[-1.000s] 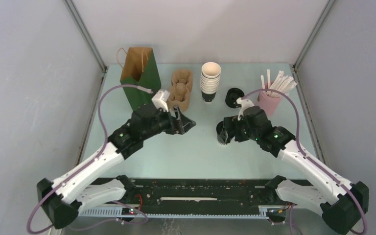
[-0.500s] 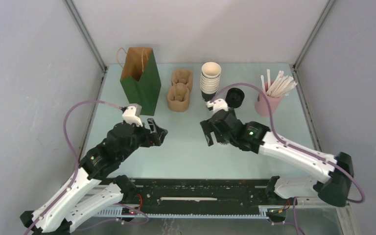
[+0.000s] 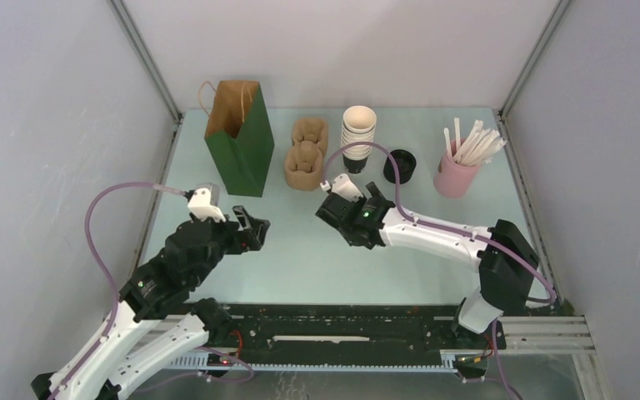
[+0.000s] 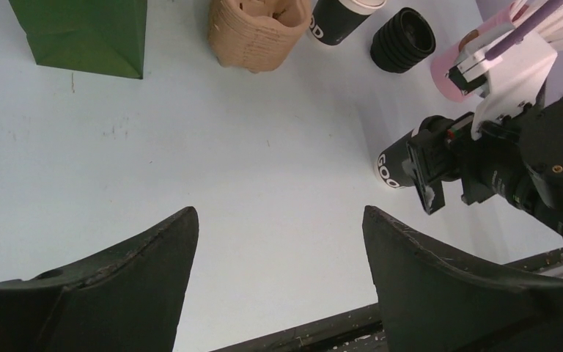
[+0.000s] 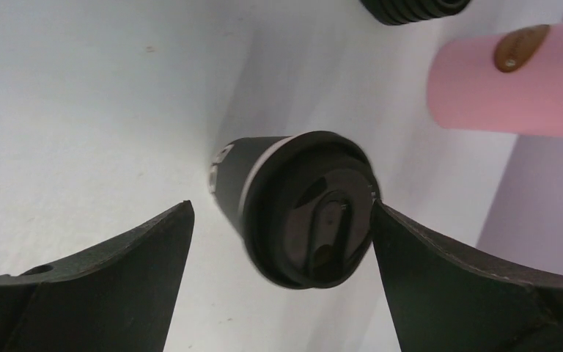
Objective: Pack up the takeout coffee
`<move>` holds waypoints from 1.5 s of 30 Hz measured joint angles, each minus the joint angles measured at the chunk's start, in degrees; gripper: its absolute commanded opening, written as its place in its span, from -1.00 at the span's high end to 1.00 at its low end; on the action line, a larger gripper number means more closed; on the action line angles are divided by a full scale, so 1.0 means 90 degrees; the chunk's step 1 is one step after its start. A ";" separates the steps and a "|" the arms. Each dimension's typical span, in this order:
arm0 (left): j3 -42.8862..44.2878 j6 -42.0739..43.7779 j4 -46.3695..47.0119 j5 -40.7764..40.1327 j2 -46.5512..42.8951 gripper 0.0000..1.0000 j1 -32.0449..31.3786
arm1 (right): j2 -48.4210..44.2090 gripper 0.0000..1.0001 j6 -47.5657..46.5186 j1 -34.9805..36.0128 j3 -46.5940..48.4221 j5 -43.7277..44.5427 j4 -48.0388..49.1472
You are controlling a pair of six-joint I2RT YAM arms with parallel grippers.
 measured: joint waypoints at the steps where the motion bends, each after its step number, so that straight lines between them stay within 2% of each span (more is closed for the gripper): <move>1: -0.0019 0.0002 0.0007 0.0000 0.0012 -0.75 0.0000 | 0.0036 -0.99 0.0002 -0.0034 0.0000 0.0100 -0.0034; 8: -0.0107 0.0010 0.0066 0.0041 0.0197 -0.75 0.0000 | 0.0340 -0.94 -0.0027 -0.0187 -0.0002 0.0673 -0.0109; 31: -0.0107 0.0017 0.0325 0.0223 0.0330 -0.76 0.0000 | 0.0500 -0.92 -0.0180 -0.0568 -0.0673 0.1207 0.0522; 45: -0.0107 0.0019 0.0369 0.0328 0.0313 -0.76 0.0000 | 0.0265 -0.94 -0.0114 -0.1749 -0.1338 0.1734 0.1263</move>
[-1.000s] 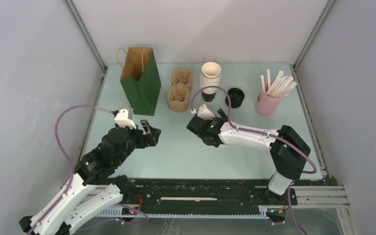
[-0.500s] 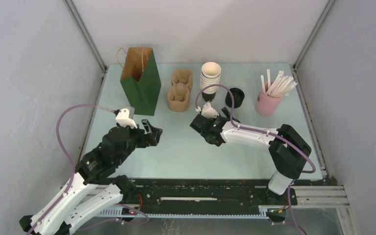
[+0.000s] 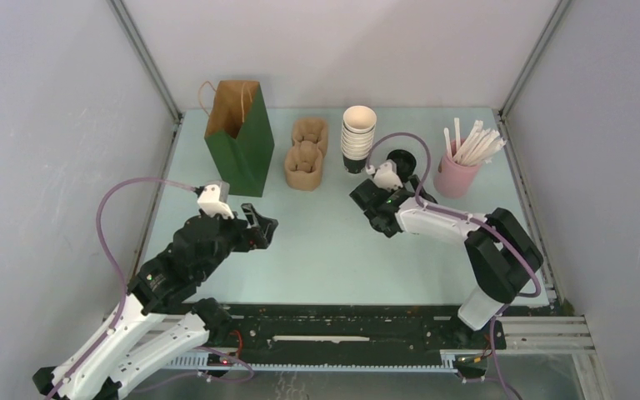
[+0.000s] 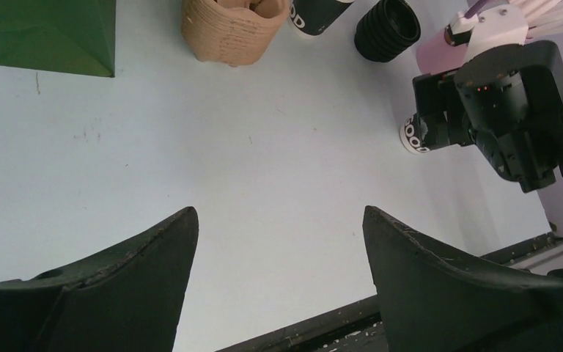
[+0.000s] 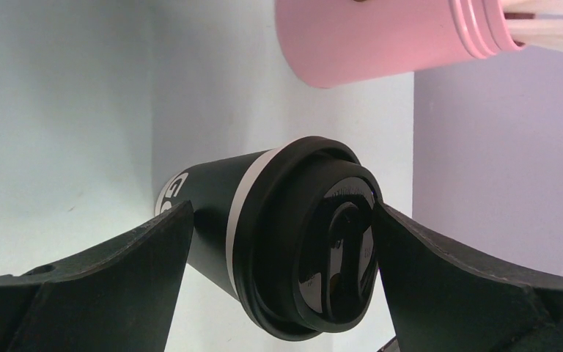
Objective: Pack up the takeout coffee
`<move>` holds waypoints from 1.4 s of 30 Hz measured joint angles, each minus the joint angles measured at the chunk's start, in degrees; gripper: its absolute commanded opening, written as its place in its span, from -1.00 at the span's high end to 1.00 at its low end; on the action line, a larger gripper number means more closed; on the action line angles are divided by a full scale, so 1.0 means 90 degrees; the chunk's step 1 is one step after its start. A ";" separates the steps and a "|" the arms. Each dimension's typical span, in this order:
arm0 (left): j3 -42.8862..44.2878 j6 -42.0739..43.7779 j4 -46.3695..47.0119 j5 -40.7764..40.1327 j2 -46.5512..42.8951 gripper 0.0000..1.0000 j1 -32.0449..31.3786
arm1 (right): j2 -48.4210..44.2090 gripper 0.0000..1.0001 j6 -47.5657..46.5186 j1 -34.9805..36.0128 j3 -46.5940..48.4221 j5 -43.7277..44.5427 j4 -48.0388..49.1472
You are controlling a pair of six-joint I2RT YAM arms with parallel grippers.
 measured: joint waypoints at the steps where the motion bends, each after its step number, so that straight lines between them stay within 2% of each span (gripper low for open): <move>1: 0.0000 0.0000 0.0005 0.0017 0.0000 -0.76 0.0000 | -0.0019 -0.94 0.0000 -0.0102 -0.0029 0.0002 0.0022; 8: 0.0000 0.0046 0.0034 0.0044 0.0000 -0.76 0.0000 | -0.0063 -0.97 -0.0017 -0.0403 -0.0073 0.0005 0.0194; 22: 0.0000 0.0046 0.0034 0.0041 0.0017 -0.77 0.0000 | -0.0129 -0.99 -0.0221 0.0274 0.0095 -0.0282 -0.0032; 36: 0.0000 0.0044 0.0039 0.0044 0.0134 -0.77 0.0000 | -0.0447 -0.99 -0.0245 0.0345 0.0121 -0.0573 -0.0155; 42: 0.0000 0.0041 0.0053 0.0051 0.0180 -0.80 0.0000 | -0.0675 -0.99 -0.0306 0.0641 0.0262 -0.0748 -0.0253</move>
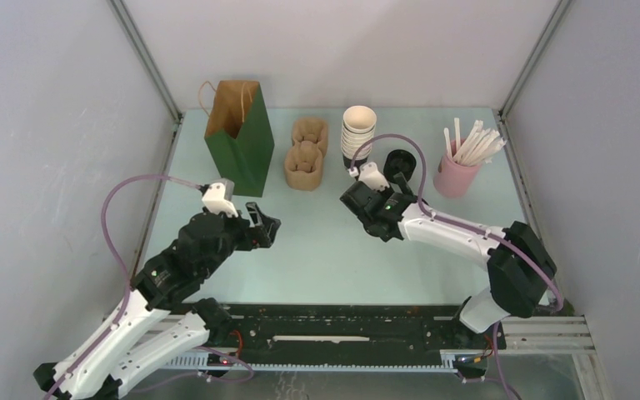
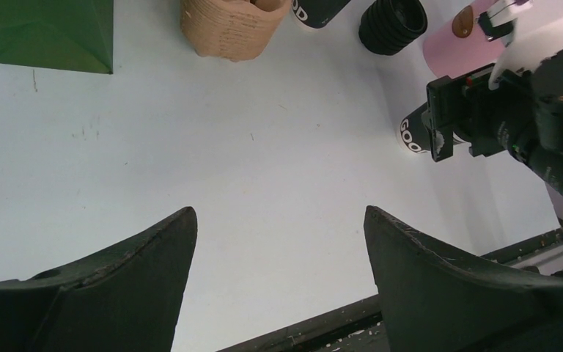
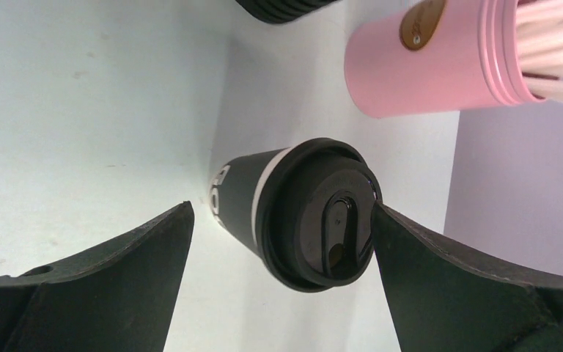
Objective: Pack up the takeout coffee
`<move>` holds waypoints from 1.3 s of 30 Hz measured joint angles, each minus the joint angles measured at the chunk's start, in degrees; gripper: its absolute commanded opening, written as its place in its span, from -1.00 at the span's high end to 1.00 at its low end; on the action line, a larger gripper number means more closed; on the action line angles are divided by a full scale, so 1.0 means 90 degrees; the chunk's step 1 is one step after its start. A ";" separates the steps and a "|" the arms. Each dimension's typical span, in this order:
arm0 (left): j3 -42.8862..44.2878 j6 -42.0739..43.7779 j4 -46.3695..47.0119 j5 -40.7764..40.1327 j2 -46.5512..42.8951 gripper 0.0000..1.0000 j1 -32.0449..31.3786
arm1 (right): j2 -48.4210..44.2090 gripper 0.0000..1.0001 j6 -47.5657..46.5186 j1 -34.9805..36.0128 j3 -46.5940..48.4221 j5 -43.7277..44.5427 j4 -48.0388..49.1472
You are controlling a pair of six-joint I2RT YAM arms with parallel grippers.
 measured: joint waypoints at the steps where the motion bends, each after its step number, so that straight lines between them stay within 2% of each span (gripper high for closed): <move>1: 0.0000 0.0000 0.0012 0.0010 0.0029 -0.80 0.0000 | -0.0036 -0.99 0.0000 0.0070 0.0078 -0.0029 -0.0024; 8: 0.0000 -0.0007 0.0080 0.0041 0.0151 -0.87 0.0000 | -0.0437 -0.99 0.0000 0.0389 0.0381 -0.0427 -0.0051; 18: 0.0000 -0.0012 0.0092 0.0039 0.0287 -0.96 0.0000 | -0.0787 -0.99 0.0073 0.0571 0.0381 -0.1659 0.0420; 23: 0.0000 0.0000 0.0041 0.0010 0.0420 -0.99 0.0000 | -0.0704 -0.99 0.0165 0.0580 0.0381 -0.2346 0.1090; 30: 0.0090 0.0085 -0.0444 -0.0097 0.0622 -0.99 0.0272 | -0.0029 -0.99 0.0415 0.0291 0.0384 -0.3470 0.2620; 35: 0.0971 0.0384 -0.1071 -0.0185 0.1018 -1.00 0.0804 | 0.0532 -0.97 0.0503 0.0095 0.0537 -0.3759 0.3730; 39: 0.2081 0.0687 -0.1319 -0.0121 0.1542 -0.96 0.1603 | 0.0811 -0.96 0.0476 0.0092 0.0585 -0.3774 0.4277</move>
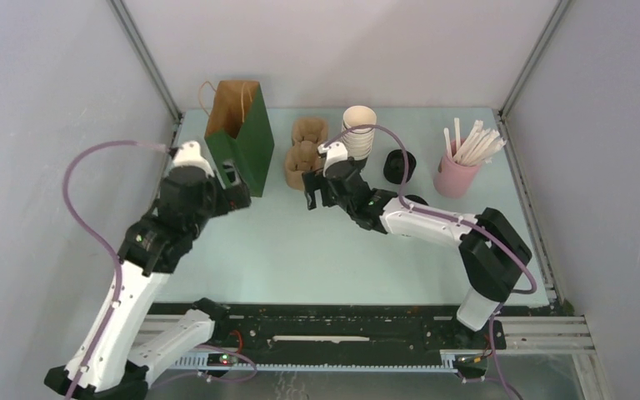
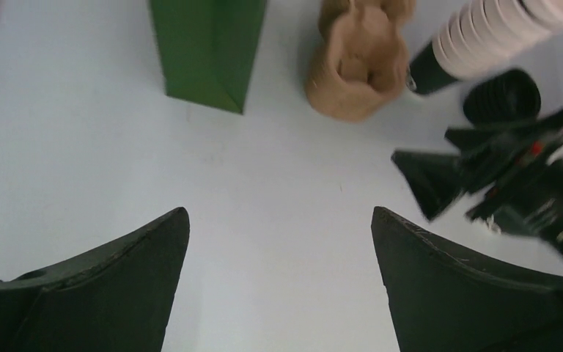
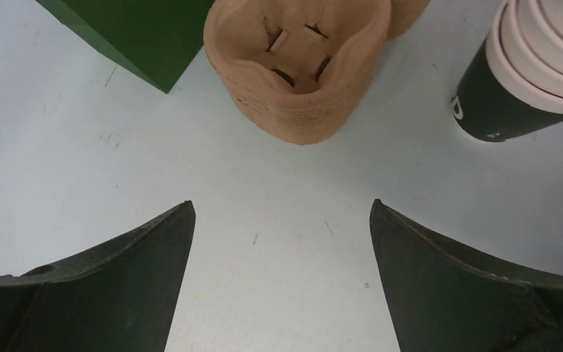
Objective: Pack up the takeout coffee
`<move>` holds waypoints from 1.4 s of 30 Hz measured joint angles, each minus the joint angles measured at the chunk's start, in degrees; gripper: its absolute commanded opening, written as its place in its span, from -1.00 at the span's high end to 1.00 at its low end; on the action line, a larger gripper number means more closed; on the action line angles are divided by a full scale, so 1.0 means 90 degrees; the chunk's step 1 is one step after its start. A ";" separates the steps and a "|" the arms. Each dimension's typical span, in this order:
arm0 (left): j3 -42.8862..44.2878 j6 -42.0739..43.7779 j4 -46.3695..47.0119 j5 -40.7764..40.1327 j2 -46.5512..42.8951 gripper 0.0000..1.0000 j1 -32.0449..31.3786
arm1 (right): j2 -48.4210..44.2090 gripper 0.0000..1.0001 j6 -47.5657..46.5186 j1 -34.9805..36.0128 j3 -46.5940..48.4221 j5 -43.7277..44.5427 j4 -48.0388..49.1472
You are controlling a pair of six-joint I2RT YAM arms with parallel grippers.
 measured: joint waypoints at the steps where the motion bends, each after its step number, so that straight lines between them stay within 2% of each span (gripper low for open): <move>1: 0.0158 0.0032 0.0002 -0.0002 0.0087 -0.95 0.0262 | 0.0078 -0.96 -0.0019 0.0017 0.0000 0.0005 0.0104; 4: 0.1037 0.0240 -0.0090 0.0010 0.0682 -0.89 0.0848 | 0.0240 -0.96 -0.0075 0.0032 -0.0068 -0.0032 0.0350; 8: 0.1936 0.0491 0.0005 0.0022 0.1450 -0.78 0.0984 | 0.0255 -0.93 -0.0095 -0.0032 -0.0376 -0.0355 0.0721; 12: 0.2038 0.0551 0.0464 0.0529 0.2004 -0.71 0.0993 | 0.0257 -0.78 0.0046 -0.0238 -0.0520 -0.0933 0.0971; 16: 0.1503 0.0461 0.1066 0.1129 0.2198 -0.56 0.0993 | 0.0257 -0.47 0.0631 -0.0646 -0.0525 -0.1758 0.1268; 19: 0.1071 0.0347 0.1496 0.1399 0.2402 -0.40 0.0974 | 0.0260 -0.06 0.1566 -0.1035 -0.0525 -0.2365 0.1535; 23: 0.0964 0.0313 0.1841 0.1440 0.2934 -0.21 0.0823 | 0.0393 0.18 0.2880 -0.1498 -0.0525 -0.2919 0.2013; 26: 0.0986 0.0355 0.2040 0.1287 0.3400 -0.16 0.0597 | 0.0661 0.22 0.3776 -0.1749 -0.0525 -0.3208 0.2327; 29: 0.1083 0.0384 0.2067 0.1156 0.3864 -0.25 0.0423 | 0.1001 0.22 0.4466 -0.1860 -0.0517 -0.3381 0.2465; 32: 0.1258 0.0379 0.2074 0.1095 0.4328 -0.05 0.0369 | 0.1328 0.27 0.4928 -0.1855 -0.0493 -0.3507 0.2499; 33: 0.1309 0.0367 0.2076 0.1083 0.4437 -0.04 0.0367 | 0.1433 0.30 0.5064 -0.1858 -0.0478 -0.3546 0.2518; 38: 0.1559 0.0440 0.2118 0.0930 0.4898 -0.15 0.0367 | 0.1634 0.35 0.5379 -0.1904 -0.0435 -0.3721 0.2657; 42: 0.1705 0.0427 0.2113 0.0877 0.5156 -0.31 0.0372 | 0.1634 0.29 0.5489 -0.1940 -0.0396 -0.3796 0.2832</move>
